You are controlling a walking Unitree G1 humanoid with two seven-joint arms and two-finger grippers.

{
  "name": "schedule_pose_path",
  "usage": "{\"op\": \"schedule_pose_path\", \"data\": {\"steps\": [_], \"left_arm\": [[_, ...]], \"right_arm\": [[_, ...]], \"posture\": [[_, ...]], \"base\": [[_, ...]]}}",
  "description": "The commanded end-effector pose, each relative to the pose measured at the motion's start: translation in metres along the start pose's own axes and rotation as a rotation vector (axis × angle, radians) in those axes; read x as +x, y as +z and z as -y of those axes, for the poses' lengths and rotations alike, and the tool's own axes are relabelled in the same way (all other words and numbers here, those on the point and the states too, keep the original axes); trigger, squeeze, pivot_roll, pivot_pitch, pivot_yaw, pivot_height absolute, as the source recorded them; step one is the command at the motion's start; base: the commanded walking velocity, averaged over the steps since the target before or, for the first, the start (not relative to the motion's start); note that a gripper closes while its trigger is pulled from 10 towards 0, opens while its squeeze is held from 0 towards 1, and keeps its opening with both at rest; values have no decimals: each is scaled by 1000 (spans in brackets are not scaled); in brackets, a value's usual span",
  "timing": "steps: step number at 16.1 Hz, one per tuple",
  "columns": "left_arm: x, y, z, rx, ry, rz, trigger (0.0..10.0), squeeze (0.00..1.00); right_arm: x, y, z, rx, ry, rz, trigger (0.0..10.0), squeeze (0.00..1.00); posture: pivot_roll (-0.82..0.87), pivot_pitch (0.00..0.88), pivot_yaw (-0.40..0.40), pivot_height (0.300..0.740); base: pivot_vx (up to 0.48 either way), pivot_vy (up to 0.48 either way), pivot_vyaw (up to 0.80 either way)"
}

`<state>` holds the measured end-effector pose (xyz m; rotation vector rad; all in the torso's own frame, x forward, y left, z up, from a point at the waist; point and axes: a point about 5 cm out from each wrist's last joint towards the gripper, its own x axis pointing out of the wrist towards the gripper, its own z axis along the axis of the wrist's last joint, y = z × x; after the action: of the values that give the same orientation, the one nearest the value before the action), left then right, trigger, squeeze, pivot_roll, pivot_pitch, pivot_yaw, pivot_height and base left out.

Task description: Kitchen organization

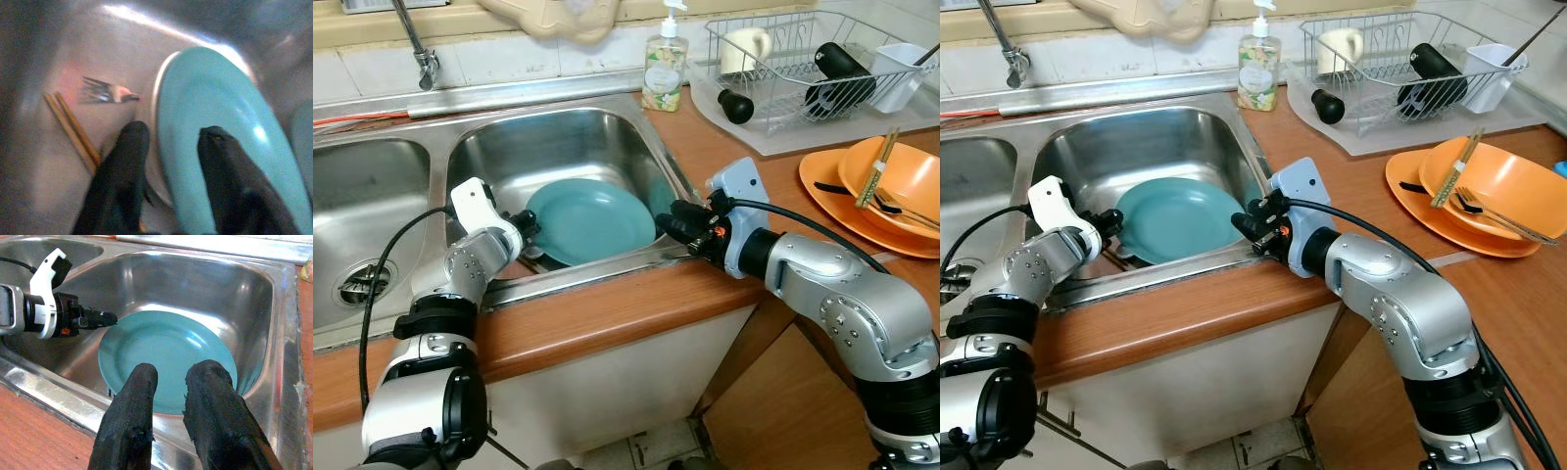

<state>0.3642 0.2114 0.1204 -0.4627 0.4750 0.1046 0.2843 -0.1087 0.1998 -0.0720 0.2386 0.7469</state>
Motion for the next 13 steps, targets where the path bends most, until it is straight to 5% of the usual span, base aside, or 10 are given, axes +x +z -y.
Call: {"op": "schedule_pose_path", "data": {"steps": [1, 2, 3, 4, 8, 9, 10, 11, 13], "left_arm": [[-3, 10, -4, 53, 18, 38, 10000, 1000], [-6, 14, -7, 98, 29, 59, 10000, 1000], [-7, 16, -8, 129, 34, 73, 10000, 1000], [-12, 23, -8, 198, 22, 143, 10000, 1000], [-24, 30, 8, 390, -137, 295, 10000, 1000], [-29, 27, 14, 426, -205, 320, 10000, 804], [-35, 23, 19, 451, -270, 338, 10000, 196], [-39, 20, 23, 462, -316, 348, 10000, 0], [-52, 11, 32, 511, -432, 371, 10000, 0]], "right_arm": [[-2, -3, 5, 20, -33, -13, 10000, 0], [-1, -3, 6, 41, -40, -6, 10000, 71], [-1, -3, 7, 46, -45, -3, 10000, 867], [-1, -1, 12, 52, -82, 13, 10000, 1000], [2, 4, 23, 55, -174, 61, 10000, 1000], [3, 5, 28, 48, -237, 72, 10000, 1000], [4, 4, 34, 30, -304, 53, 10000, 1000], [4, 2, 39, 24, -354, 40, 10000, 1000], [2, -4, 55, 37, -488, 31, 10000, 1000]], "posture": [[-135, 0, 31, 740], [-133, 0, 32, 740], [-131, 0, 32, 740], [-128, 0, 30, 740], [-120, 0, 29, 740], [-121, 0, 30, 740], [-124, 0, 31, 740], [-127, 0, 31, 740], [-128, 0, 26, 740]], "base": [[0, 0, 0], [0, 0, 0], [0, 0, 0], [0, 0, 0], [0, 0, 0], [0, 0, 0], [0, 0, 0], [0, 0, 0], [0, 0, 0]]}}
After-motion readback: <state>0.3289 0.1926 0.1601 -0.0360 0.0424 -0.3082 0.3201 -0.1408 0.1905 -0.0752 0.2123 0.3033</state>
